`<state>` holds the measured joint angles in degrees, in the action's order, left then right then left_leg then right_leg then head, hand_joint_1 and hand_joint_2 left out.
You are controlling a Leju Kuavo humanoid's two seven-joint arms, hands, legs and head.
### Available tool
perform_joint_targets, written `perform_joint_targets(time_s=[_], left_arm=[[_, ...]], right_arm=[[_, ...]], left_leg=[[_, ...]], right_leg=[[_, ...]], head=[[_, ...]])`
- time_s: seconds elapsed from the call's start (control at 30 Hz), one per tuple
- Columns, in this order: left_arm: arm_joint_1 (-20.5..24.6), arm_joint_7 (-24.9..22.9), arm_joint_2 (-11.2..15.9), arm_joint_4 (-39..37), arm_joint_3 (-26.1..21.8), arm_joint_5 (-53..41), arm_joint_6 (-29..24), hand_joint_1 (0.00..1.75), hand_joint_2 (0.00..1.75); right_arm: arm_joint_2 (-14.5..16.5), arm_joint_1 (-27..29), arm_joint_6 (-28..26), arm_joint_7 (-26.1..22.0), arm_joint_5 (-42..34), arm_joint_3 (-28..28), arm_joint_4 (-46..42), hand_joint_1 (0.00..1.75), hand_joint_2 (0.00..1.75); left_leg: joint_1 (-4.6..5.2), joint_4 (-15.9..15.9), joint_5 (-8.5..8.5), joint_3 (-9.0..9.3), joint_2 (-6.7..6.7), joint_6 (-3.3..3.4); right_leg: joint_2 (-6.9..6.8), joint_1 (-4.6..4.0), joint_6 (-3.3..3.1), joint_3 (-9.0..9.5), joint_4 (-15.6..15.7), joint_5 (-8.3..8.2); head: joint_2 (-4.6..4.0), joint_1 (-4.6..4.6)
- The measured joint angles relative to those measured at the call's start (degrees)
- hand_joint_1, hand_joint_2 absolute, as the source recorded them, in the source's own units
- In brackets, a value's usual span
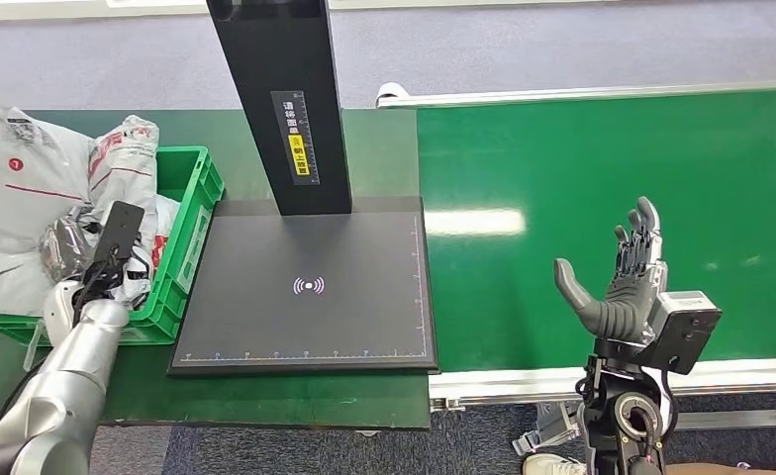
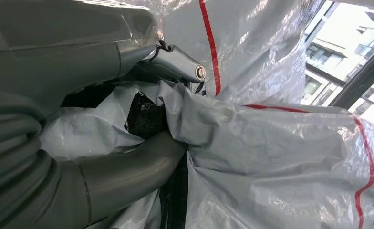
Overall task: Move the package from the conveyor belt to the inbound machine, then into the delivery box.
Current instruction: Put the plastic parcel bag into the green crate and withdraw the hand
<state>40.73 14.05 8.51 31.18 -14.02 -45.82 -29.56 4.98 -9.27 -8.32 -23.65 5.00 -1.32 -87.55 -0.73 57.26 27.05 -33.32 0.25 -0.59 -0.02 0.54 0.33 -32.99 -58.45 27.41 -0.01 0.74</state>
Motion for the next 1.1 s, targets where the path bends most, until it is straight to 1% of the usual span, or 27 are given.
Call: perform_joint_targets(time_s=[0.07,0.2,0.3,0.43,0.6,0.63,0.73,0.77,0.87,0.93,1.0,1.1], left_arm=[[0.6,-0.4,-0.6,-1.7,0.2,-0.5,1.0,1.75,1.75],[1.5,-2.8,-2.0,-4.5,1.5,-2.6,3.9,1.75,1.75],[1.8,-3.4,-2.8,-6.1,2.2,-3.2,4.4,1.75,1.75],[2.2,-4.1,-3.2,-7.2,2.6,-3.5,5.1,1.75,1.75],[2.6,-8.0,-3.4,-8.6,3.9,-5.4,7.8,1.73,1.75],[2.7,-8.3,-3.4,-8.8,4.0,-5.5,8.0,1.33,1.75],[2.9,-7.7,-3.4,-9.2,4.1,-5.0,8.7,0.04,1.75],[2.9,-7.0,-3.4,-9.2,4.0,-4.4,8.9,0.0,1.75],[3.1,-3.6,-3.4,-9.2,3.5,-1.3,9.5,0.0,1.75],[3.1,0.2,-3.4,-8.9,2.7,2.0,9.7,0.0,1.75],[2.8,5.0,-3.6,-7.7,1.5,6.4,9.7,0.0,1.75],[1.2,10.6,-4.1,-2.8,0.4,13.4,9.7,0.0,1.75]], right_arm=[[0.0,-0.4,0.0,0.0,-0.1,0.3,0.5,0.0,1.75],[0.0,-1.2,0.0,0.0,-0.4,0.9,1.6,0.0,1.75],[0.0,-1.8,0.0,0.0,-0.5,1.3,2.4,0.0,1.75],[0.0,-2.1,0.0,0.0,-0.5,1.5,3.1,0.0,1.75],[0.0,-2.9,0.0,0.0,-0.5,1.7,3.8,0.0,1.75],[0.0,-3.1,0.0,0.0,-0.5,1.7,3.9,0.0,1.75],[0.0,-3.3,-0.1,0.0,-0.6,1.7,3.9,0.0,1.75],[0.0,-3.3,-0.1,0.0,-0.6,1.7,3.9,0.0,1.75],[-0.1,-3.2,-0.2,0.0,-0.6,1.7,3.9,0.0,1.75],[-0.1,-3.0,-0.6,0.0,-0.6,1.6,3.9,0.0,1.75],[-0.1,-2.7,-1.1,0.0,-0.5,1.4,3.9,0.0,1.75],[-0.2,-1.9,-1.8,0.0,-0.4,0.9,3.8,0.0,1.75]], left_leg=[[0.0,0.0,0.0,0.01,-0.01,0.0],[0.03,0.0,0.01,0.14,-0.24,0.0],[0.09,0.0,0.01,0.42,-0.5,0.01],[0.13,-0.1,0.0,0.67,-0.63,0.03],[0.2,-0.1,0.02,0.99,-0.63,0.08],[0.21,-0.1,0.03,1.05,-0.63,0.09],[0.26,-0.1,0.05,1.21,-0.67,0.11],[0.27,-0.1,0.06,1.24,-0.69,0.12],[0.28,-0.1,0.06,1.26,-0.76,0.14],[0.28,-0.1,0.04,1.25,-0.78,0.15],[0.27,0.0,0.02,1.19,-0.78,0.17],[0.27,0.0,-0.04,0.95,-0.74,0.2]], right_leg=[[-0.02,0.01,0.0,0.02,0.0,0.01],[-0.26,0.05,0.02,0.22,0.0,0.07],[-0.5,0.11,0.07,0.58,0.0,0.15],[-0.66,0.16,0.1,0.9,0.0,0.19],[-0.66,0.3,0.14,1.22,0.0,0.2],[-0.66,0.32,0.16,1.27,0.0,0.22],[-0.67,0.38,0.23,1.43,0.0,0.27],[-0.68,0.39,0.25,1.46,0.0,0.28],[-0.74,0.4,0.26,1.46,0.0,0.29],[-0.77,0.39,0.26,1.43,0.0,0.28],[-0.77,0.38,0.26,1.35,0.0,0.27],[-0.76,0.35,0.24,1.14,0.0,0.21]], head=[[-0.01,-0.01],[-0.02,-0.01],[-0.02,-0.02],[-0.01,-0.01],[-0.01,-0.02],[-0.02,-0.02],[-0.02,-0.03],[-0.02,-0.03],[-0.02,-0.02],[-0.02,-0.02],[-0.02,-0.01],[-0.01,0.01]])
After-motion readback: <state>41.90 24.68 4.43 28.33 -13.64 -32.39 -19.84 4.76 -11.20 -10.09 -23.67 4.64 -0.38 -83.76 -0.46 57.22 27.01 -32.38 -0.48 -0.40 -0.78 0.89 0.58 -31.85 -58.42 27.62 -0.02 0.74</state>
